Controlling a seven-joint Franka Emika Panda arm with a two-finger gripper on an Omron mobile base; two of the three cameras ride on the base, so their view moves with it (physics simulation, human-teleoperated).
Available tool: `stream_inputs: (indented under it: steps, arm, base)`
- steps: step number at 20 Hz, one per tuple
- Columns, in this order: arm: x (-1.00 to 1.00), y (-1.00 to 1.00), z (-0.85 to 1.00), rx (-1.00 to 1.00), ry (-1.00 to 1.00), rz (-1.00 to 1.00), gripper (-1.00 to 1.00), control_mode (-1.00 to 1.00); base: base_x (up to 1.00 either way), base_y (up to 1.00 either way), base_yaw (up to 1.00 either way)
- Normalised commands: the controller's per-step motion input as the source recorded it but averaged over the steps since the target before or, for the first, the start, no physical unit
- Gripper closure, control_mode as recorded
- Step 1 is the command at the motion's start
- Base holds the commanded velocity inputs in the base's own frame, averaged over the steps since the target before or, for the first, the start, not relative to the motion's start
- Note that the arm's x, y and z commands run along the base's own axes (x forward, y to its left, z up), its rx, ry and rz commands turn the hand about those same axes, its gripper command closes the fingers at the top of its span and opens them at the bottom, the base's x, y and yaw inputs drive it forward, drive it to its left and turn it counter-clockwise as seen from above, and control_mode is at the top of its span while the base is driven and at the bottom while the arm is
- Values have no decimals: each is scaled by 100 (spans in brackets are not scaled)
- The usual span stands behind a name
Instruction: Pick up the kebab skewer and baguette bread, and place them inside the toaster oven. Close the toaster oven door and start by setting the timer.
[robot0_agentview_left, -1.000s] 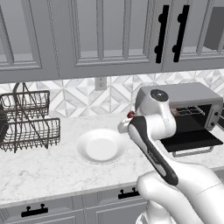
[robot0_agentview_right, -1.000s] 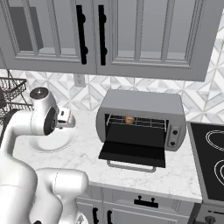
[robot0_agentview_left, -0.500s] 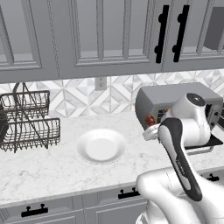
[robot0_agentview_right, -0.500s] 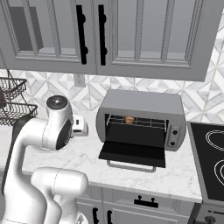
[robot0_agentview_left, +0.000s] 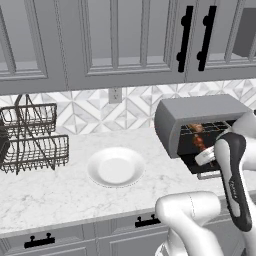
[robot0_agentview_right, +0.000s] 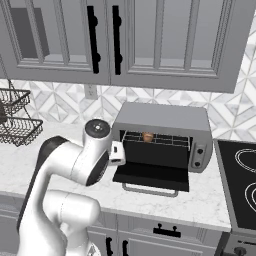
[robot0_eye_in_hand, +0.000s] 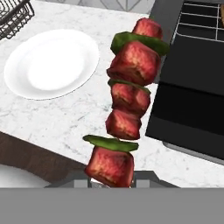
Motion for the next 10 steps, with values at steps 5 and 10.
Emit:
stream_inputs:
  steps: [5,10]
  arm:
    - [-12,-87,0,0,0,8,100,-100]
    - [-1,-75,-1,0,0,7,100,-100]
  base:
    - [0,0,0]
    - [0,0,0]
